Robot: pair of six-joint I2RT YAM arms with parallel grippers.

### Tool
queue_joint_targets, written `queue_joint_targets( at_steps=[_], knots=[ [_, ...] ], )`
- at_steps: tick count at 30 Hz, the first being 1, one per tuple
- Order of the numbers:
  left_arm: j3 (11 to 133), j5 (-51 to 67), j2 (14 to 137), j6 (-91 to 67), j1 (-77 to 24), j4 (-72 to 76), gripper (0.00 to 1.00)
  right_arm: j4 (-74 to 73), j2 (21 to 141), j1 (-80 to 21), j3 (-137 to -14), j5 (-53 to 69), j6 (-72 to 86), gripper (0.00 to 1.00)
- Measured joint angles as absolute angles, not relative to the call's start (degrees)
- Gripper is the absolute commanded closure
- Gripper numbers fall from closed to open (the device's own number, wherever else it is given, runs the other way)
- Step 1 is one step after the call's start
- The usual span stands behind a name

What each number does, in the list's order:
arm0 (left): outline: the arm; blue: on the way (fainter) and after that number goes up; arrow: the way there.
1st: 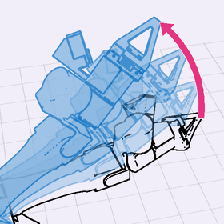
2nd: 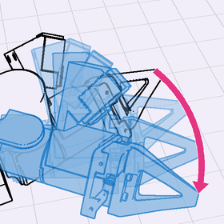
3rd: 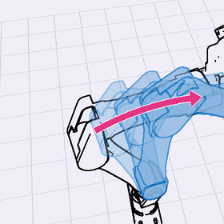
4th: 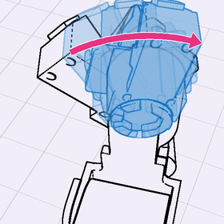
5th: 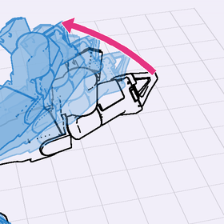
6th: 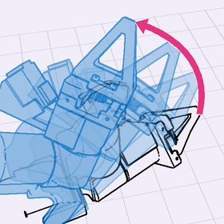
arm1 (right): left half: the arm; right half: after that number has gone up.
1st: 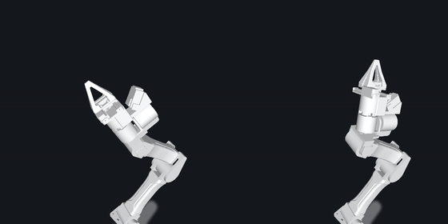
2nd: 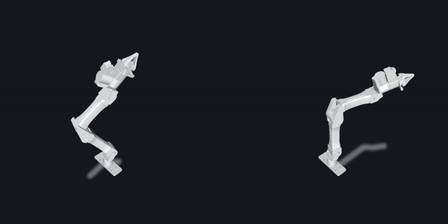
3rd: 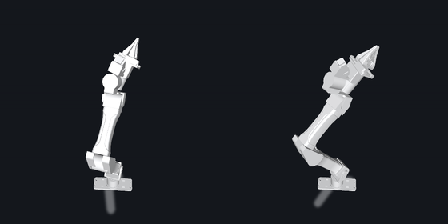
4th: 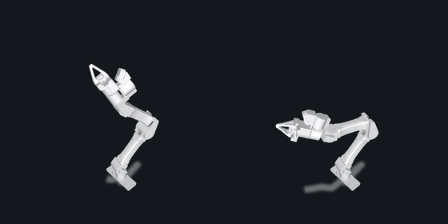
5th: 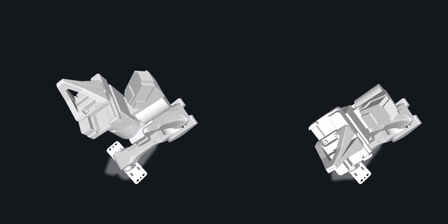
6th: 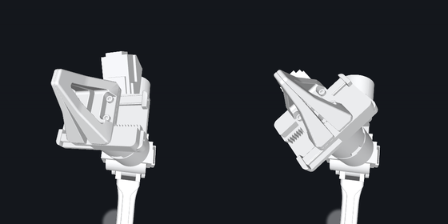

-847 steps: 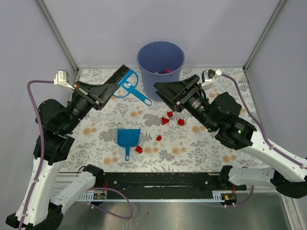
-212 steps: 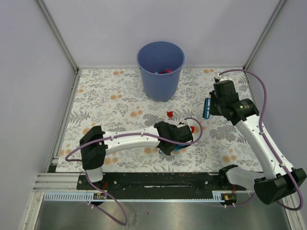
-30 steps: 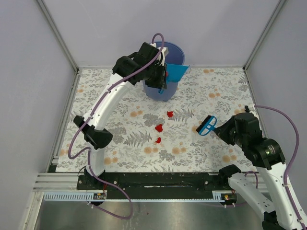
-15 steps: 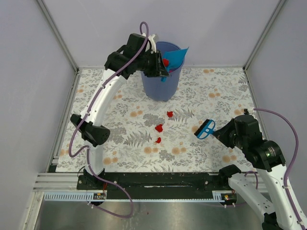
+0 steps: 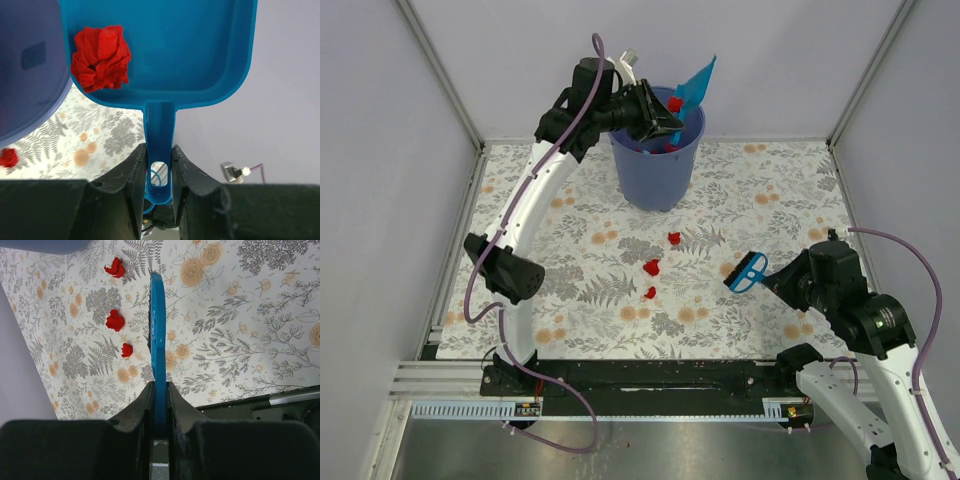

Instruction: Sweep away the paper scraps from the table

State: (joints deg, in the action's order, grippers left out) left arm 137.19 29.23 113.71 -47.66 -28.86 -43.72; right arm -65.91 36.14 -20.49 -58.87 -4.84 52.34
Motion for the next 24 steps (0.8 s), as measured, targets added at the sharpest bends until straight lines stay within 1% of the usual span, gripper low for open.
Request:
queue_joint_targets(
  at_steps=[10,15,20,24],
  knots=[
    [120.8,35.4,110.1,-68.3,-24.3,-17.7,1.0,-66.4,35.1,-20.5,-58.9,-4.8,52.8,1.0],
    [109.6,36.4,106.4,-82.2,-22.9,1.5,1.0,-66.4,34.8,-20.5,-58.8,-4.8,53.1,1.0],
    [102.3,36.8,106.2,-95.4,-22.9,20.1,1.0,-66.4,34.7,-20.5,-58.8,-4.8,53.3,1.0],
    [98.0,36.4,106.1,-103.1,-23.0,30.4,1.0,-66.4,34.7,-20.5,-58.8,-4.8,53.3,1.0]
  ],
)
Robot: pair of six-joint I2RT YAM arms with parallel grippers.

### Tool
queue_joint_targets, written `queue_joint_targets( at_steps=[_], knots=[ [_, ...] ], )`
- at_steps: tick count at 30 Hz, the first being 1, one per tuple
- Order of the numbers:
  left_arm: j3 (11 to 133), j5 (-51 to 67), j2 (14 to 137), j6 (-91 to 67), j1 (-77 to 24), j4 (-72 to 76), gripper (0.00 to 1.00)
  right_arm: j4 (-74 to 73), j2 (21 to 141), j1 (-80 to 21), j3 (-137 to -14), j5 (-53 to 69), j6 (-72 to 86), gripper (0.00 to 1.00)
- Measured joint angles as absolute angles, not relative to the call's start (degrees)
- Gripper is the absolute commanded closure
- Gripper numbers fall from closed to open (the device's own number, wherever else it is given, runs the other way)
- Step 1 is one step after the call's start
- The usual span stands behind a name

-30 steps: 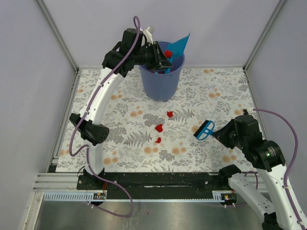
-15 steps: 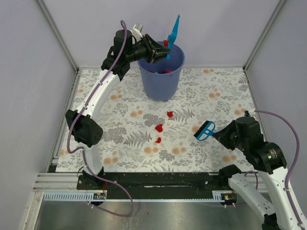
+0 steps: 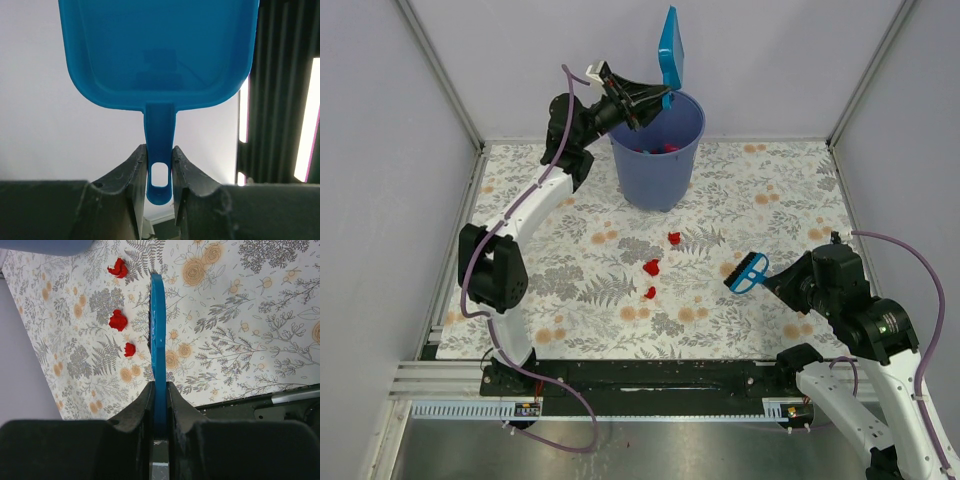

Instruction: Sweep away the paper scraps from the table

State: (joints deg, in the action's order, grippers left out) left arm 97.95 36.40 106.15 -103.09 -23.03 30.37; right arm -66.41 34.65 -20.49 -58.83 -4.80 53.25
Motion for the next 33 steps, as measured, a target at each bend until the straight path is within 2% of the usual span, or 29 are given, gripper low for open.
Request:
queue_joint_targets(
  at_steps=[7,15,19,27,33],
  knots=[
    [99.2,37.5,106.1,-105.9,-23.0,34.9,1.0,-66.4,34.7,-20.5,-58.8,-4.8,53.3,1.0],
    [95.8,40.8,99.3,-98.0,-23.0,26.0,1.0,-65.1,36.2,-20.5,-58.5,-2.0,53.2,1.0],
    [93.6,42.0,92.7,-88.5,-23.0,14.0,1.0,-61.5,39.6,-20.5,-56.2,1.8,53.1,1.0],
    [92.8,38.4,79.5,-62.6,-23.0,-19.8,1.0,-52.0,51.6,-20.9,-54.5,10.1,53.3,1.0],
    [89.1,32.8,72.7,-50.2,-23.0,-37.2,1.0,-45.3,62.2,-28.9,-55.2,11.0,53.6,1.0]
  ],
)
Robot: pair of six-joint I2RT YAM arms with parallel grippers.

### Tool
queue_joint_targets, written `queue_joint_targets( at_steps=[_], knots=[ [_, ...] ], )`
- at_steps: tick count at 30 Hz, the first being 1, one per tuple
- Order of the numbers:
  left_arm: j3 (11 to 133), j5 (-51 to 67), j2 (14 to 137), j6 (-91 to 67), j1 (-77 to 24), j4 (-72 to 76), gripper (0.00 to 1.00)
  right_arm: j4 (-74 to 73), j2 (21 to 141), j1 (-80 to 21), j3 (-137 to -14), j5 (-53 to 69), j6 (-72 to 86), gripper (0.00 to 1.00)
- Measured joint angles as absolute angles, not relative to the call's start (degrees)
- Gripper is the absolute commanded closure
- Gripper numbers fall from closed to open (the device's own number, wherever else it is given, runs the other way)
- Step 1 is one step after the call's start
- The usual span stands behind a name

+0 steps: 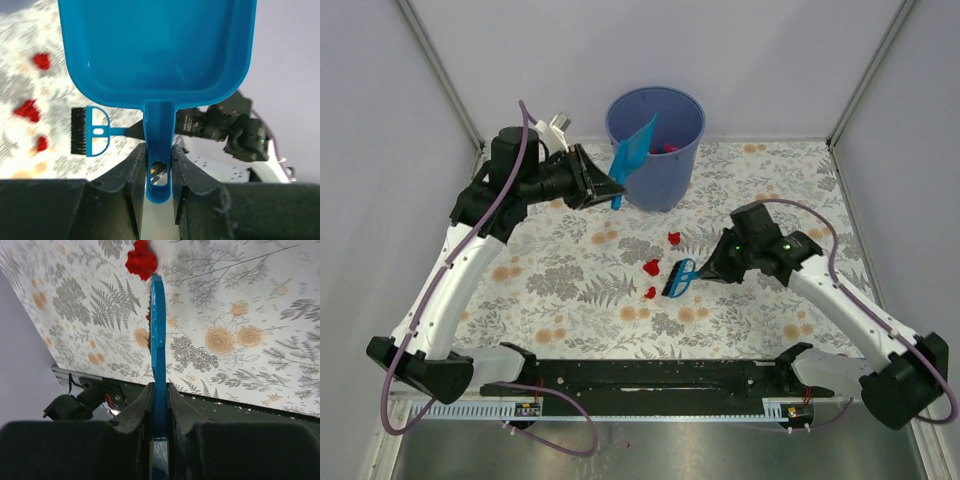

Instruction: Sweep away the paper scraps from the table

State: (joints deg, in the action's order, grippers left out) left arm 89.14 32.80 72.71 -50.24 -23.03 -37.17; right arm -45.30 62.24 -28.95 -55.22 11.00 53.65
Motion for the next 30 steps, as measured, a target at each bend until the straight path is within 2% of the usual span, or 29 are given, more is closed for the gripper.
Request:
queue_joint_targets(
  at_steps=[5,13,21,30],
  knots=[
    [87.7,28.2,69.5,-43.7,-23.0,-48.1,1.0,-41.0,72.6,-36.5,-58.2,11.7,54.2,1.0],
    [86.5,23.1,62.2,-38.1,-23.0,-57.3,1.0,-37.1,80.8,-42.1,-61.2,11.7,54.5,1.0],
    [83.9,20.3,60.5,-34.9,-23.0,-61.9,1.0,-40.3,81.1,-42.4,-60.8,10.0,54.0,1.0],
    [81.1,18.6,60.4,-32.0,-23.0,-64.6,1.0,-55.1,75.9,-42.4,-61.0,2.2,50.2,1.0]
  ],
)
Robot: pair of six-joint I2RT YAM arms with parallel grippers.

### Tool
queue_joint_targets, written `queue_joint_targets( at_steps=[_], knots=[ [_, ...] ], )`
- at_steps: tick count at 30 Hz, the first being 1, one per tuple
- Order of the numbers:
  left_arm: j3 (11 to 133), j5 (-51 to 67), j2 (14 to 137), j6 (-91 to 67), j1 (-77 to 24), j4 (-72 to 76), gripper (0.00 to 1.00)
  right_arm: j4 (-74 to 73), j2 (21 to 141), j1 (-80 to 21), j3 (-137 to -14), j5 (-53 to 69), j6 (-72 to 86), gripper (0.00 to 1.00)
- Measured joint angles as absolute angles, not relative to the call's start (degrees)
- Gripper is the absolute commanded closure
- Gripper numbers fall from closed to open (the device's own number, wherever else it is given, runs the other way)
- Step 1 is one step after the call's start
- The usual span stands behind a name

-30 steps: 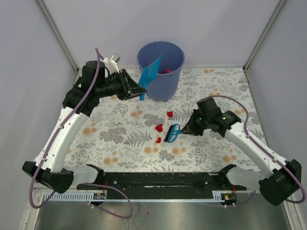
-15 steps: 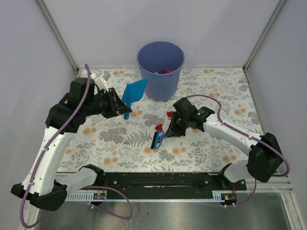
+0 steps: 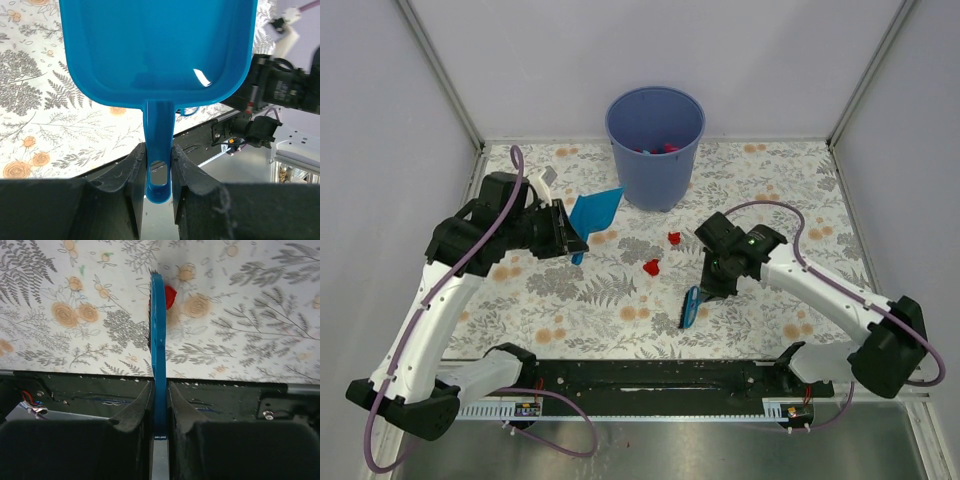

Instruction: Sweep away the paper scraps from the table

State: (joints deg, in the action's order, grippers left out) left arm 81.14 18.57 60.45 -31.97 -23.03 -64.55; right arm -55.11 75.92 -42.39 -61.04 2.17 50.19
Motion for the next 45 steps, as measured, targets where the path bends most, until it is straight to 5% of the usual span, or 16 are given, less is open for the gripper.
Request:
queue_joint_targets(
  at_steps=[9,17,34,45],
  knots=[
    [78.5,11.2,59.7,-28.9,-27.7,-67.7,1.0,-71.0,65.5,-42.3,-70.2,-7.2,49.9,1.0],
    [75.9,-0.2,60.6,-29.9,-44.2,-70.3,1.0,-75.4,63.7,-41.5,-71.8,-14.6,47.7,1.0],
    [73.5,-14.1,75.4,-32.9,-69.8,-68.8,1.0,-66.7,68.2,-37.5,-72.9,-18.9,31.7,1.0],
    [69.8,-14.3,79.6,-30.3,-74.3,-61.5,1.0,-59.8,66.7,-37.4,-68.3,-17.7,24.4,1.0]
  ],
)
